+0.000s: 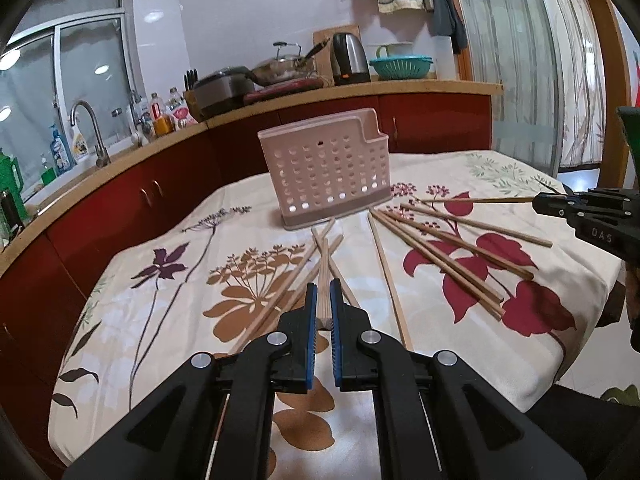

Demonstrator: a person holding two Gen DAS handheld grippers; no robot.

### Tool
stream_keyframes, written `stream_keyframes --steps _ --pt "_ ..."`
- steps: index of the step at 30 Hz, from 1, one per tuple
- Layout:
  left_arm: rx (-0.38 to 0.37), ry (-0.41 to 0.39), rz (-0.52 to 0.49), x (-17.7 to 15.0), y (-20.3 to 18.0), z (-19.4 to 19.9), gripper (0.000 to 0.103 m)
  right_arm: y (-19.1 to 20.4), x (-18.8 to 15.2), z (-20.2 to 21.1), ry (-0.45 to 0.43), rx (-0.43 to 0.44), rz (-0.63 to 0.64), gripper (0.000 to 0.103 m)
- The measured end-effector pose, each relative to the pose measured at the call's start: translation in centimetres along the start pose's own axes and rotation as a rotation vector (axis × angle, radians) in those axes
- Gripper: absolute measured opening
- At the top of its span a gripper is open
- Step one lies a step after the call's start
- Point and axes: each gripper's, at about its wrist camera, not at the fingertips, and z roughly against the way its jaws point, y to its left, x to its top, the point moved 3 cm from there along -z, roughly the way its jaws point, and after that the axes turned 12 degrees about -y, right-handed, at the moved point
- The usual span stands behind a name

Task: Organize utensils
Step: 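Close the left tool on a wooden chopstick while the right tool grasps another, then lift both held chopsticks and lower them upright into the pink holder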

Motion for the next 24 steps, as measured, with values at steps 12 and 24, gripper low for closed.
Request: stream_keyframes --steps 12,24 --pt "0.037 -0.092 0.000 1.5 0.4 2.5 0.007 0.7 2.1 2.4 -0.080 0.013 0.000 0.006" --pt "0.069 -0.168 0.025 3.2 1.1 4.4 0.007 1.3 3.4 4.1 -0.135 0.021 0.003 0.006"
